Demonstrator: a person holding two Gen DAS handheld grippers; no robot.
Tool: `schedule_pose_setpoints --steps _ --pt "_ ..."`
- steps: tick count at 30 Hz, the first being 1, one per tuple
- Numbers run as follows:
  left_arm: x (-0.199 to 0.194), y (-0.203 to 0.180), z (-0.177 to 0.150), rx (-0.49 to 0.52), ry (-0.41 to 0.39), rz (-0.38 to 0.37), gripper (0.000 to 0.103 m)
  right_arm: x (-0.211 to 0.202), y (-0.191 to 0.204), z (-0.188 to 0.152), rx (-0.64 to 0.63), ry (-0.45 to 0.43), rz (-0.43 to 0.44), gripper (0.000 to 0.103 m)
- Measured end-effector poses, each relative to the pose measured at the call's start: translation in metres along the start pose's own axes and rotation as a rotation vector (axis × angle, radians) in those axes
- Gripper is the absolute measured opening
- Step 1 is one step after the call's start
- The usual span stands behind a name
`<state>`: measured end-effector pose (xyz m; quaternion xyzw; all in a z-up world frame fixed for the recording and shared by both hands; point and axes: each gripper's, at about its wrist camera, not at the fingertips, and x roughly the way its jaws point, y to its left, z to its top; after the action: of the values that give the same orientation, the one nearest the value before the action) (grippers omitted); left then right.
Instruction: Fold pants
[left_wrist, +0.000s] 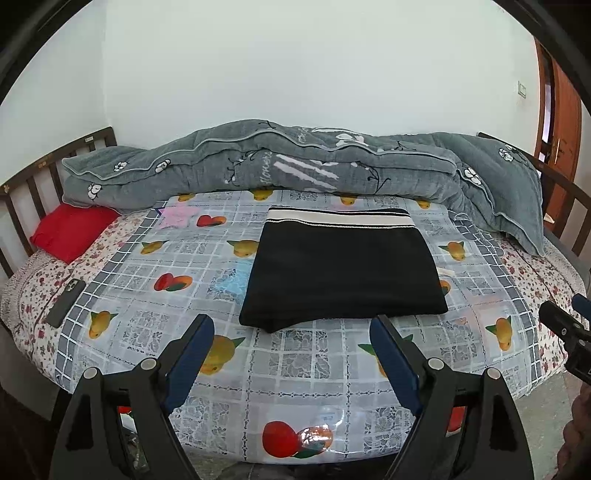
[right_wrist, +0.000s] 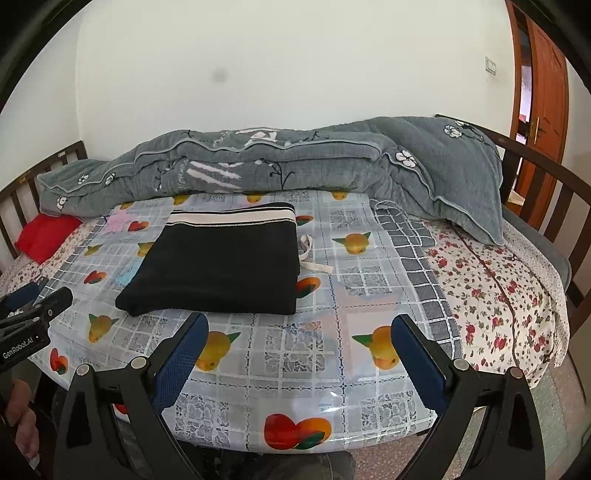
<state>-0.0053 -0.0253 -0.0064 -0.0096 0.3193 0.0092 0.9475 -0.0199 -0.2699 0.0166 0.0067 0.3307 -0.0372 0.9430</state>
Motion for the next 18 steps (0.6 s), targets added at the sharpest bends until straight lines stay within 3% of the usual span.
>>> schedule_pose_setpoints --steps 18 --pt "-0.0037 -0.0089 -0.0031 0.007 -0.001 -0.001 0.086 -0.0064 -0.0047 -0.0011 0.006 -0.011 -0.001 0.098"
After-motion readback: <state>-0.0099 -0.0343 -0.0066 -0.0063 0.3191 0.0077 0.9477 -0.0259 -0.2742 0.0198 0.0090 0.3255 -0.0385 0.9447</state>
